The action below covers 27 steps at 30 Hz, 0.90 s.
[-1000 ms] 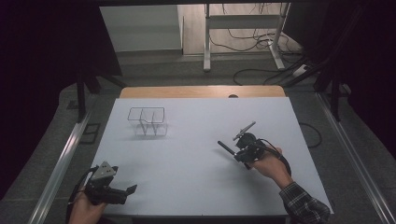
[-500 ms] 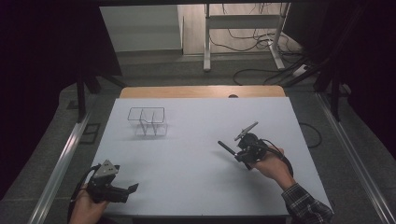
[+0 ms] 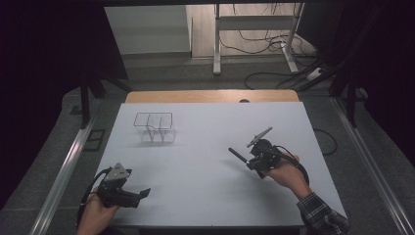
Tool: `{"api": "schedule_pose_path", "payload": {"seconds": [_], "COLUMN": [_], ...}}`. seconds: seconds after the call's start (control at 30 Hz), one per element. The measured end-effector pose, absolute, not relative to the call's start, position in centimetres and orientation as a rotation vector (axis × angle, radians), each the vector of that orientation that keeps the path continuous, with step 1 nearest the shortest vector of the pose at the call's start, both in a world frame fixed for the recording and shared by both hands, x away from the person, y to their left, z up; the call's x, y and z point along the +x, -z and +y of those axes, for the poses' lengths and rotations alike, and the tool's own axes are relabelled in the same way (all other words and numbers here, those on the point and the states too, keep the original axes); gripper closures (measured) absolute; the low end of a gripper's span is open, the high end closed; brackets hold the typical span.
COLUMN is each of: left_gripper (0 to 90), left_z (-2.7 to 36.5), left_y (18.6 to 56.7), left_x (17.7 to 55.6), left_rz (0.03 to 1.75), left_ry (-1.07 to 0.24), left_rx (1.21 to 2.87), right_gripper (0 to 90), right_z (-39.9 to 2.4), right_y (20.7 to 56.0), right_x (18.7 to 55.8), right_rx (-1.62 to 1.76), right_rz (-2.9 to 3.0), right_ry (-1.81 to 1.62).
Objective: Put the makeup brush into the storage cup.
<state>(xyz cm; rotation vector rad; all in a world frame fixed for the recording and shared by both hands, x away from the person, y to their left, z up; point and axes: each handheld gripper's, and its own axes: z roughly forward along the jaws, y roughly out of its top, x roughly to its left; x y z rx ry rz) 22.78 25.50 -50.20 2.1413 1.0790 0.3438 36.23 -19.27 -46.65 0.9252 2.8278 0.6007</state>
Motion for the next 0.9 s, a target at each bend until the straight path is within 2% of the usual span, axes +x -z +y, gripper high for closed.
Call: {"api": "schedule_pose_path", "payload": {"seconds": [0.53, 0.9], "left_gripper": [2.1, 2.0], "left_z": [23.7, 21.1], "left_y": [50.1, 49.8], "left_x": [24.6, 26.4], "left_rz": [1.007, 0.938], "left_ry": [-0.304, -0.282], "left_rx": [2.114, 2.173], "right_gripper": [77.2, 77.2], "right_z": [-18.8, -18.4], "right_y": [46.4, 46.1], "right_x": [36.0, 35.7], "right_rx": [0.891, 0.861], "right_rz": [2.853, 2.866], "right_ry": [-0.593, -0.601]}}
